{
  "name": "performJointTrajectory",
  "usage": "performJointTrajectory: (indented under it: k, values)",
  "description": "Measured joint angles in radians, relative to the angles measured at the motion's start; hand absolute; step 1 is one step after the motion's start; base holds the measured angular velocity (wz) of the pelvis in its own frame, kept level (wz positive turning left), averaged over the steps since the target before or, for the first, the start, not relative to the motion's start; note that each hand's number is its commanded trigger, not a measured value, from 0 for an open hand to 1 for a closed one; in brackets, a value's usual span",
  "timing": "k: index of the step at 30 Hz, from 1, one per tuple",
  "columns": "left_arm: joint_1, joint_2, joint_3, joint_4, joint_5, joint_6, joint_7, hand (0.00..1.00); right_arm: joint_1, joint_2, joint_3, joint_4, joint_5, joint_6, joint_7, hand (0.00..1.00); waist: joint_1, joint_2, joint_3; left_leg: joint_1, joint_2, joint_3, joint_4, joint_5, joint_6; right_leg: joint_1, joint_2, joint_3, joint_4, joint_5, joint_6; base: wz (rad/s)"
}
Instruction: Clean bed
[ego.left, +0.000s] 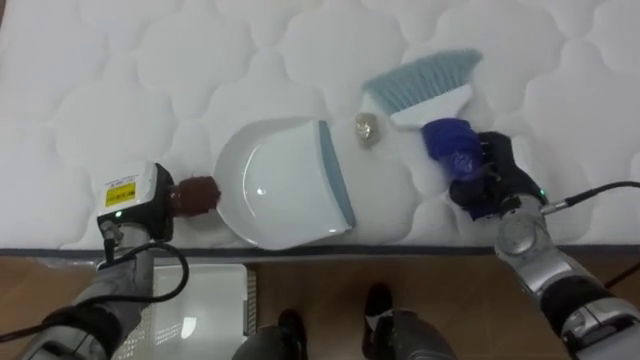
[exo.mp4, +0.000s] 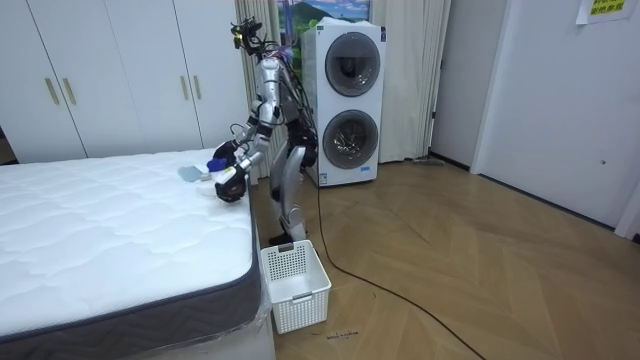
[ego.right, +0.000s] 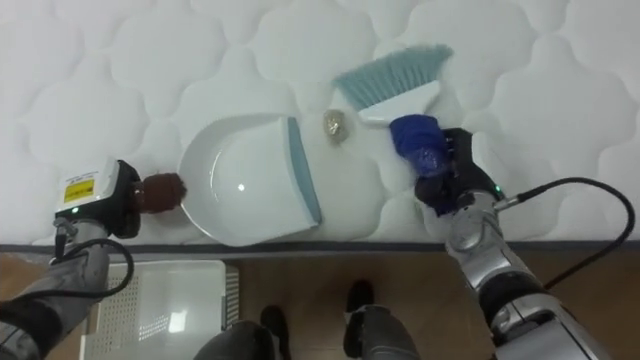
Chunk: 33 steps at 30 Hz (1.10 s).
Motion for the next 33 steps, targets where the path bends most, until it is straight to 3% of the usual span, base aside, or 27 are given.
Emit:
performJointTrajectory:
  k: [7,14,23,33]
  values:
    - [-0.004,-0.023,0.002,-0.001,0.003,0.015,-0.018,1.00,0.000,-0.002,-0.013,0.025,-0.022,0.050,-0.019,1.00,0.017,-0.003,0.0030,0.001,-0.001,-0.007,0.011,0.000,-0.001,0.010,-0.003,-0.004,-0.005,-0.017,0.007,0.05]
    - [-0.033,-0.026,0.001,-0.001,0.001,0.032,-0.019,1.00,-0.001,-0.008,-0.018,0.029,0.008,0.062,-0.019,1.00,0.014,-0.022,0.0154,0.002,-0.015,-0.009,0.010,0.000,-0.001,0.006,-0.021,-0.008,0.013,-0.036,0.013,0.06]
    - [-0.038,-0.026,0.001,-0.004,0.002,0.042,-0.020,1.00,0.001,0.000,-0.033,0.030,0.048,0.068,-0.036,1.00,0.012,-0.024,0.0148,-0.001,-0.021,-0.009,0.017,0.000,0.000,-0.001,-0.030,-0.004,0.026,-0.040,0.015,0.02]
    - [-0.042,-0.024,0.008,-0.022,0.024,0.042,-0.017,1.00,0.006,-0.005,-0.112,0.038,0.099,0.058,-0.029,1.00,0.019,-0.028,0.0104,-0.006,-0.034,-0.013,0.019,0.005,0.008,-0.006,-0.041,-0.009,0.036,-0.037,0.019,0.02]
